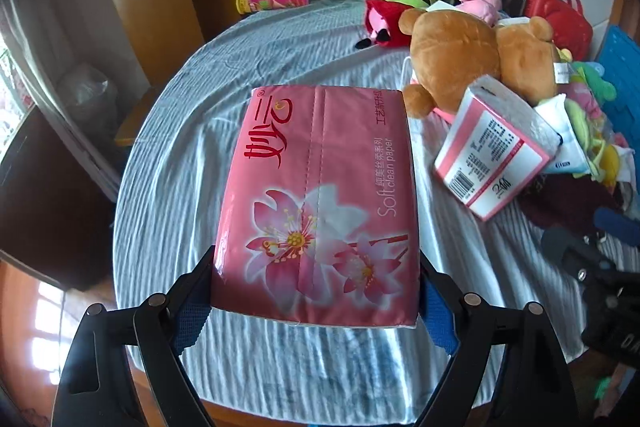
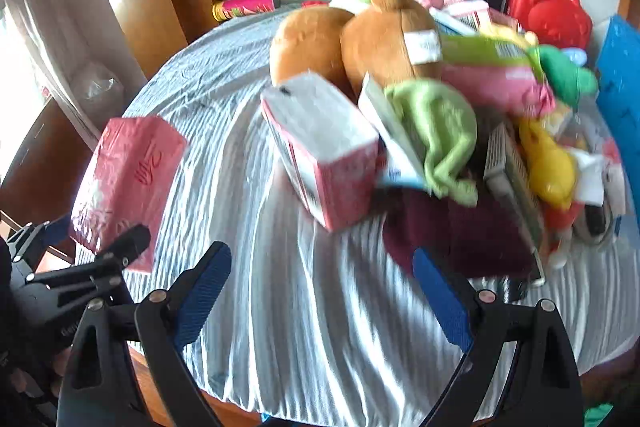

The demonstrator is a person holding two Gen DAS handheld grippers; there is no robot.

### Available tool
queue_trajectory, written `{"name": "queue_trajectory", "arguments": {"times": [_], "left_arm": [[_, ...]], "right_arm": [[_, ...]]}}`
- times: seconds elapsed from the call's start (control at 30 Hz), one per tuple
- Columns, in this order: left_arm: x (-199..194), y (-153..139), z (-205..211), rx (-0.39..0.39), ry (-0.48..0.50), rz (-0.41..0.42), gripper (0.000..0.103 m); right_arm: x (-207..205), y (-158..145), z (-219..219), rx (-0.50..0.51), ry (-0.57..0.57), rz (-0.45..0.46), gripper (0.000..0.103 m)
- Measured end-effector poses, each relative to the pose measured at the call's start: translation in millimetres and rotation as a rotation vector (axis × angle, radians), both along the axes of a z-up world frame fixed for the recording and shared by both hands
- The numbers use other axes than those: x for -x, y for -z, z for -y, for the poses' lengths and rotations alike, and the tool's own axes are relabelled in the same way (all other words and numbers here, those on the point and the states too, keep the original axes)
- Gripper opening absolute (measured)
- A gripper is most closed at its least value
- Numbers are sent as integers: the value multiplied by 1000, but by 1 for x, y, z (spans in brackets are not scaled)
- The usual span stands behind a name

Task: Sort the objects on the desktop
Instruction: 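Grasp a clear-wrapped tissue pack with the right tool while the left holds its pack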

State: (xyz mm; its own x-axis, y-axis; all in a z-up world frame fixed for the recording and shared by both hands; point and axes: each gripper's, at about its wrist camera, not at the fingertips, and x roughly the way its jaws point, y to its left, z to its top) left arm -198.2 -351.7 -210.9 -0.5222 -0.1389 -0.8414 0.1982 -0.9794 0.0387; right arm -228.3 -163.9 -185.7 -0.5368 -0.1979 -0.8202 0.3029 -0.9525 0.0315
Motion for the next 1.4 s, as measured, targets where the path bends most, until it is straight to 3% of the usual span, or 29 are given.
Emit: {"name": "queue_trajectory", "arguments": {"times": [0.1,0.17,0.23,0.5,0.67,0.8,1.03,1.2,1.4], "left_arm": [[6,-7,-6,-6,-36,-7,88],[13,-12,-12,-2,-68,-14,88],[20,-14,-18,2,-113,-14,88],[44,-6,-28,19,-312,17,88],[48,7,-30,32,-352,72,88],[46,15,-33,44,-342,94,88],[41,19,-32,38,-313,92,88],[32,5,-27,40,-293,57,88],[16,-23,-19,45,-272,-13,88]], "right_arm": [[16,-18,13,-50,-77,-50,94],[33,-19,28,-80,-124,-59,86],[50,-16,37,-103,-177,-47,72],[102,9,48,-173,-409,30,72],[109,22,57,-164,-488,113,78],[112,39,59,-172,-469,157,78],[98,40,63,-181,-449,140,63],[83,22,66,-153,-429,102,61],[64,-22,70,-98,-418,6,60]]}}
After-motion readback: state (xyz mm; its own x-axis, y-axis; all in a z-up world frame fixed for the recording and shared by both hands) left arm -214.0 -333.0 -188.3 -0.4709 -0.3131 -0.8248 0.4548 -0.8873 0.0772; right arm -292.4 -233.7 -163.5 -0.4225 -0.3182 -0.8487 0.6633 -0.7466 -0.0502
